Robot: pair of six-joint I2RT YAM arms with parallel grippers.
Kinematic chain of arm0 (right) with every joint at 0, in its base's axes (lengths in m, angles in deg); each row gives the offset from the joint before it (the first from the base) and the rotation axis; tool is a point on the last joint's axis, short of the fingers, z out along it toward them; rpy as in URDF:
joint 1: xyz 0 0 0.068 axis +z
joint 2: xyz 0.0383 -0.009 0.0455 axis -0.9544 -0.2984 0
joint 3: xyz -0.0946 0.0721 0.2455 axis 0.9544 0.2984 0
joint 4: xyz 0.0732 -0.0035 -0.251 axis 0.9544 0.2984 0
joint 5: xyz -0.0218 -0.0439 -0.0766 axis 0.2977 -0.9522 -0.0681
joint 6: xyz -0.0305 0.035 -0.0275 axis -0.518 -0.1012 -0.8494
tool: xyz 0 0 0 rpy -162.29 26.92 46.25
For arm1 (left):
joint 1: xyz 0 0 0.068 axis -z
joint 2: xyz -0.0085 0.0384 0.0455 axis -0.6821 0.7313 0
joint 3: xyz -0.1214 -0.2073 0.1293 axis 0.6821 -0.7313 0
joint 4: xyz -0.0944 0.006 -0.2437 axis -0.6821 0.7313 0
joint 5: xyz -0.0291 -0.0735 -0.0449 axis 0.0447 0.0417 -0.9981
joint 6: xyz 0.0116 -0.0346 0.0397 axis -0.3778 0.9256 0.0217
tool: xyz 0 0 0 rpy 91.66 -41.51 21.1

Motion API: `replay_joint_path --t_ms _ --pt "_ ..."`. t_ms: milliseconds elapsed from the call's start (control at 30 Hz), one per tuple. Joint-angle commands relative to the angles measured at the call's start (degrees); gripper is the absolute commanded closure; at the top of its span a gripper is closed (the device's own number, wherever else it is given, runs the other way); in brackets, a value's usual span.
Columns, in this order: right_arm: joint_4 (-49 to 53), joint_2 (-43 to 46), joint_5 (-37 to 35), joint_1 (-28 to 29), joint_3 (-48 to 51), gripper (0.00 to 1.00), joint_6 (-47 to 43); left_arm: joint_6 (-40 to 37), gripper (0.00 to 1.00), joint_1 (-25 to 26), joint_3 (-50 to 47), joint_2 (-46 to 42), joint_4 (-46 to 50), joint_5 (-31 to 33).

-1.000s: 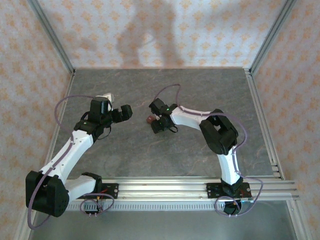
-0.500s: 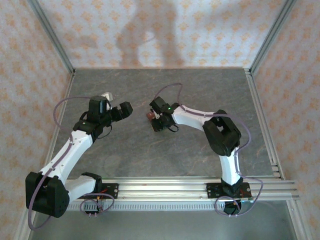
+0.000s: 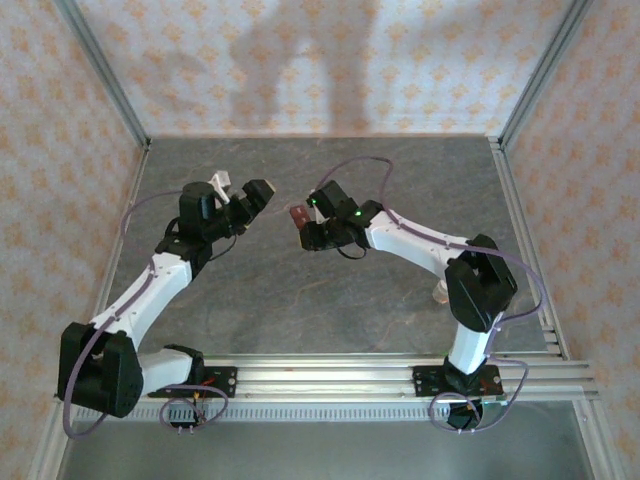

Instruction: Sort the pills into containers

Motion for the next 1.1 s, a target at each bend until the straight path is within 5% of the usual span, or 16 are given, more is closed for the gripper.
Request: replay_joint_path --t_ms 0,1067 --pt "-0.3 0.9 0.3 0.6 -1.0 0.91 2.8 3.6 0.04 0.9 -0.3 0.7 -5.1 -2.0" --pt "-0.6 -1.9 0.2 3.6 -5.0 0.96 4.9 7.9 0.05 5.2 -4.1 5.8 -13.0 -0.4"
